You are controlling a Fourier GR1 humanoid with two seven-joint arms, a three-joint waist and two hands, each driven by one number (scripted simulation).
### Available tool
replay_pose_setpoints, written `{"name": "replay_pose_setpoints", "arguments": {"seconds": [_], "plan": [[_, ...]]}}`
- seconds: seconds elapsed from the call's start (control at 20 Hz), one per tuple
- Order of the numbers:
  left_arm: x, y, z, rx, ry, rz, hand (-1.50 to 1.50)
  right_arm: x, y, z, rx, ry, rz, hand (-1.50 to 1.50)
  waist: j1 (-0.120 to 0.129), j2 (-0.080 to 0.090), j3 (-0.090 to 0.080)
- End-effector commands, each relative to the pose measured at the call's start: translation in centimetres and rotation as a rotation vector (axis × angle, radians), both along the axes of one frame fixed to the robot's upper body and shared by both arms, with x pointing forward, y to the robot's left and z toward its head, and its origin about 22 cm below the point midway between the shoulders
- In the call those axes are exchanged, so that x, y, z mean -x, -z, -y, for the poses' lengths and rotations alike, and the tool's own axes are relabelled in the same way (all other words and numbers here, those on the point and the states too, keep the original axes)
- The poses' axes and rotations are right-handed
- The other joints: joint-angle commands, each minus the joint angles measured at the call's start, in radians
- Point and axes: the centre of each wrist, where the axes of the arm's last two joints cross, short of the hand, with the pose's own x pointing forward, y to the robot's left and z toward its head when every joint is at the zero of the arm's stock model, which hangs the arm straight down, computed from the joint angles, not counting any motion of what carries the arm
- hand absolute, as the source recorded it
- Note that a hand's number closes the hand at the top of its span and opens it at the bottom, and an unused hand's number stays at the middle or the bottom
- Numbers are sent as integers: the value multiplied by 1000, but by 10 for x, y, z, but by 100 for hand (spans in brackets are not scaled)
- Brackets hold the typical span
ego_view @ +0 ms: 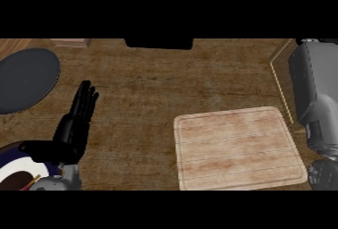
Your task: Pick the croissant from the cutting board and place it in the basket
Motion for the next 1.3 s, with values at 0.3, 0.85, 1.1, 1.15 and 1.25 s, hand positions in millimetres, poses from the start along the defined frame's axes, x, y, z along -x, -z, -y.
{"name": "replay_pose_setpoints", "arguments": {"seconds": [0.3, 0.85, 1.1, 1.15, 1.25], "plan": [[-2, 0, 9, -2, -8, -4, 0, 5, 39, 5, -168, 182, 16, 150, -16, -2, 2], [-10, -1, -5, -7, -39, 3, 0, 23, 76, 17, -177, 189, 83, 150, -41, -10, 2], [4, 8, -8, -8, -37, 0, 0, 36, 91, 28, -199, 282, 156, 150, -31, -7, 2], [14, 9, -4, -7, -25, -19, 0, 26, 62, 27, -216, 283, 140, 150, -25, -13, 1], [8, 10, -3, -8, -32, -11, 0, 37, 91, 42, -241, 256, 88, -150, -37, -10, 2]]}}
